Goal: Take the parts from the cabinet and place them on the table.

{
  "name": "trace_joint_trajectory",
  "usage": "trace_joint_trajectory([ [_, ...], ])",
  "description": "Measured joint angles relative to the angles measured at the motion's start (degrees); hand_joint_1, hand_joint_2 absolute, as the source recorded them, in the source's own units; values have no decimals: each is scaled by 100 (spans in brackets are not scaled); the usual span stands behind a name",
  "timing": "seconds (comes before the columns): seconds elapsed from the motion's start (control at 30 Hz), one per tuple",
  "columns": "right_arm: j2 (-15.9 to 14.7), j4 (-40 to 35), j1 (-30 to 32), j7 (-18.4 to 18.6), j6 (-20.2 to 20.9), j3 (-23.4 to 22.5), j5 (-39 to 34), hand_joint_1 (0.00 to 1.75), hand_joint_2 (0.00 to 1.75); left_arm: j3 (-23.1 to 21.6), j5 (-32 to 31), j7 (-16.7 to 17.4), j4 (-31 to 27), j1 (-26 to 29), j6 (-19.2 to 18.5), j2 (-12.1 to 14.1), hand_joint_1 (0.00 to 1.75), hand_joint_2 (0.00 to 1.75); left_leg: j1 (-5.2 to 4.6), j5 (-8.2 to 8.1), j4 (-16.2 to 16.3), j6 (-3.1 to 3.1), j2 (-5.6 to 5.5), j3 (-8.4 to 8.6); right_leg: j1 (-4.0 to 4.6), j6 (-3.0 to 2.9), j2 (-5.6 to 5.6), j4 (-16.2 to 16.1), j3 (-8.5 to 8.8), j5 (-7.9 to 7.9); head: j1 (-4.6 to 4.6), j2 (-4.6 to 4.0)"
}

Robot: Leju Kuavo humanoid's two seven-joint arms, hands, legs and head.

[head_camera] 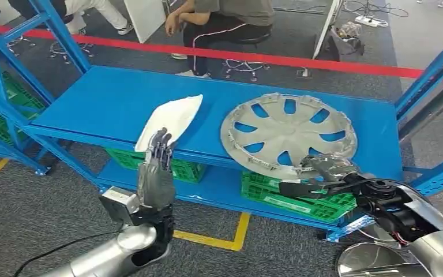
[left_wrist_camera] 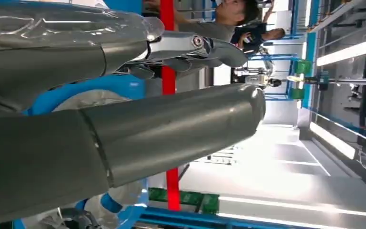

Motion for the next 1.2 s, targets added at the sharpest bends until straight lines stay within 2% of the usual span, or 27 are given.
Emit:
trace_joint_trajectory([
  [0.8, 0, 146, -20, 107, -125, 20, -24, 175, 175, 0, 195, -20, 0, -55, 61, 35, 0, 0, 0, 0, 1, 0, 3, 6, 0, 0, 2, 2, 1, 1, 0, 0],
  [1.2, -24, -179, 126, 114, -518, -378, -977, 175, 175, 0, 188, -33, 0, -52, 179, 61, 0, 0, 0, 0, 2, 0, 1, -1, 0, 0, 1, 4, -3, 0, 0, 0],
])
